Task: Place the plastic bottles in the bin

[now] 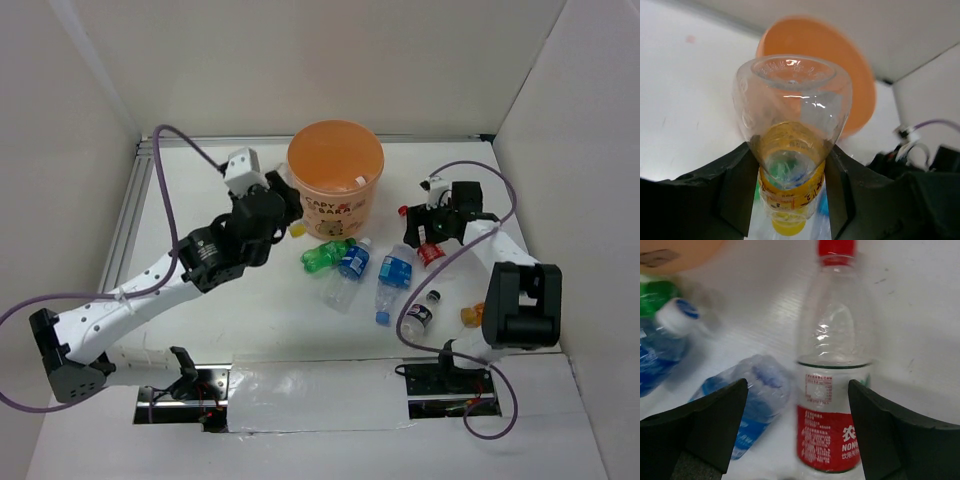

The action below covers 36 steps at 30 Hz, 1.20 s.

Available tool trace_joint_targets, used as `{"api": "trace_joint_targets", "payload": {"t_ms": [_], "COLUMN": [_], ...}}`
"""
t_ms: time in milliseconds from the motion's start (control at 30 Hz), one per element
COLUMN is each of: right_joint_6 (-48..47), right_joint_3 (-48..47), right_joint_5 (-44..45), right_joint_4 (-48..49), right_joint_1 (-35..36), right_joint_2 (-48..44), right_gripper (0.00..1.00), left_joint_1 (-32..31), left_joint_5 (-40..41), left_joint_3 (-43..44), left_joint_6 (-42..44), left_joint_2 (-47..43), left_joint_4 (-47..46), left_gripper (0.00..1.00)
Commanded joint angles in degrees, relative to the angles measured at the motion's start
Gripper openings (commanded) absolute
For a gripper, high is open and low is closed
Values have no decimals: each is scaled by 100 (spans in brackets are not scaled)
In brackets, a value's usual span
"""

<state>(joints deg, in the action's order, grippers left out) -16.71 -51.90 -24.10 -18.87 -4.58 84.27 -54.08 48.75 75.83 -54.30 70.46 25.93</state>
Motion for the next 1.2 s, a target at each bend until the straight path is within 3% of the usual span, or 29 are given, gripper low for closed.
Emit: {"api": "trace_joint_targets", "payload": {"t_ms": [0,100,167,200,300,333,433,467,533,567,733,800,833,900,933,1000,1167], "right_joint_6": [168,282,282,282,282,282,159,81,-104,-305,-676,-606,-518,-203,-79,350,1248], "right_joint_3": [-303,-303,-303,-303,-172,-119,-119,-119,-337,-460,-1977,-2698,-2929,-3386,-3771,-4099,-4916], "right_joint_5": [730,994,1065,1065,995,995,706,592,145,-23,-928,-1271,-1403,-1641,-1833,-1906,-2256], "right_joint_4": [252,384,384,384,384,384,210,61,-229,-361,-977,-1031,-926,-794,-567,-268,751], "right_joint_1": [141,194,194,194,194,194,54,-7,-252,-324,-562,-562,-562,-475,-308,-71,930], "right_joint_2": [527,835,924,925,986,986,934,803,444,302,-288,-341,-341,-271,-123,1,860], "right_gripper": [88,82,79,74,67,57,33,15,0,0,0,0,0,0,0,0,9], "left_joint_1": [379,836,978,1031,1163,1224,1286,1339,1339,1339,1129,875,786,637,584,478,-74], "left_joint_5": [57,-287,-445,-445,-630,-630,-884,-1050,-1210,-1393,-1535,-1605,-1710,-2621,-2982,-3643,-3681], "left_joint_3": [438,1482,1889,2031,2645,3126,3438,3438,3193,3192,3192,2772,2126,1307,450,-364,-2472], "left_joint_6": [2757,2811,2811,2890,2943,2882,2829,2829,2829,2829,3504,4048,4268,4795,4850,4633,4068], "left_joint_2": [388,1389,2108,2295,3095,3306,3834,3835,3835,3766,3388,2801,2528,1548,1202,621,-251], "left_joint_4": [-3021,-3156,-3156,-3399,-3385,-2949,-2419,-2348,-2347,-2347,-2171,-2250,-2364,-2540,-2636,-2637,-3196], "left_gripper": [6,11,15,22,26,33,52,71,86,99,100,100,100,100,97,96,94]}}
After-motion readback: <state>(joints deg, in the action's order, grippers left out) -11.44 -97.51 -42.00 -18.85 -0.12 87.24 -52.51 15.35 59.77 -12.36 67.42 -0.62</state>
